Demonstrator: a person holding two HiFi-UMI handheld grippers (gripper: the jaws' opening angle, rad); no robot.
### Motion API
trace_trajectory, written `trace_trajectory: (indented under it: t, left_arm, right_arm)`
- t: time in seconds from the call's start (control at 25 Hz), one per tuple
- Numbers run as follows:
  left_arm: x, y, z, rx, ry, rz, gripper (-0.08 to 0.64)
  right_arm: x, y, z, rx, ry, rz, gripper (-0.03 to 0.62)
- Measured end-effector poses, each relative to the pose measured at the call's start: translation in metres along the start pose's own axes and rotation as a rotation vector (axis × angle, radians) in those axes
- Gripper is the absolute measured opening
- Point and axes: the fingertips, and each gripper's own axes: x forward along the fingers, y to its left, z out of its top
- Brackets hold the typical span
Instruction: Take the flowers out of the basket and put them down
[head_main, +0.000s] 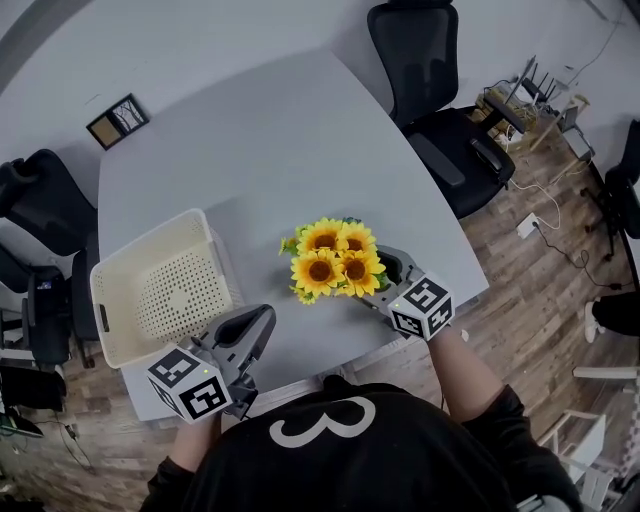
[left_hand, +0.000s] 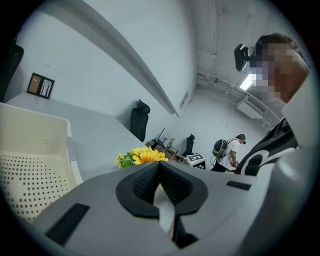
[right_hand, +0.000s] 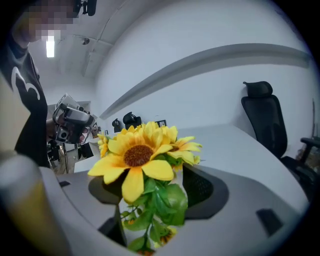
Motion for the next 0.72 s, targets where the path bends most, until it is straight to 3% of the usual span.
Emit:
trace_trajectory:
  t: [0.44, 0.72]
  left_arm:
    - [-0.019, -0.021, -0.002, 0.03, -0.025, -0.041, 0.012]
    - [-0.055, -0.052, -0.015, 0.054, -0.041, -0.068, 0.012]
  right_arm:
    - [-0.047, 0.016, 0.011, 0.022, -0.081, -0.08, 0.322]
    - [-0.085, 0.075, 0.05, 0.001, -0.217, -0.068, 0.322]
